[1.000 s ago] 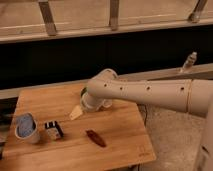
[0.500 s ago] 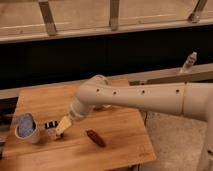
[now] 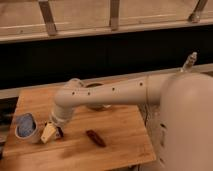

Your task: Knock the eraser over

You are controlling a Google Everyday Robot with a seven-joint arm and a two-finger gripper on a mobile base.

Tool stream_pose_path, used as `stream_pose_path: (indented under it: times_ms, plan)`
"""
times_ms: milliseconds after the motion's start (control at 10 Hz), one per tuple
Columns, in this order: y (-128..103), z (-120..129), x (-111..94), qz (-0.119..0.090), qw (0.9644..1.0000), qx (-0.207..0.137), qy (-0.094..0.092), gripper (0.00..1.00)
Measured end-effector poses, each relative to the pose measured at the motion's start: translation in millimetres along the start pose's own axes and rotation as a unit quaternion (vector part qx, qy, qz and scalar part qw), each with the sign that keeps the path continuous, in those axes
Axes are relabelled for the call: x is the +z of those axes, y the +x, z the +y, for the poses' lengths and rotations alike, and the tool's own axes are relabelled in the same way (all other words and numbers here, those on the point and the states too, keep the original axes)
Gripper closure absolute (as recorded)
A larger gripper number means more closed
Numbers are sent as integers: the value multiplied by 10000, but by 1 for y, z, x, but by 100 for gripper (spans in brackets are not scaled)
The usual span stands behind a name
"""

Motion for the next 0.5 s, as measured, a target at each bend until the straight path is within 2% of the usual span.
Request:
stream_pose_path:
  times_ms: [300,500]
  plan:
    - [0,-18,27,377,9991,171,42,20]
    - [-9,-32,34,458,9984,280,187,20]
